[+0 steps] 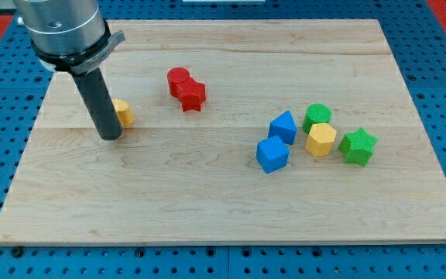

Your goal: Move the red star above the red circle

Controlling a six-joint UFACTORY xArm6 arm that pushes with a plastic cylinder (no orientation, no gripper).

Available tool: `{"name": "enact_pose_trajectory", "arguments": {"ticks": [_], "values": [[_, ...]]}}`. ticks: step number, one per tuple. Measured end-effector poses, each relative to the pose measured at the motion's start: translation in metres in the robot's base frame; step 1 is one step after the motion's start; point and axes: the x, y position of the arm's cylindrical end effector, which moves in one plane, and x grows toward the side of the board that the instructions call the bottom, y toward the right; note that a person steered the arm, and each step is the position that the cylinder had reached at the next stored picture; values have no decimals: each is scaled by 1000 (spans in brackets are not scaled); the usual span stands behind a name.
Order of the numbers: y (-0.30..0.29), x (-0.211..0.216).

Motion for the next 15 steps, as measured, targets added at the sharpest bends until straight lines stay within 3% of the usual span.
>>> {"name": "enact_pose_trajectory", "arguments": {"ticks": [1,3,4,6,11,13,15], "values": [[0,-1],[0,-70],[8,-34],[29,-44],[174,-66],[113,-122],[126,-206]]}}
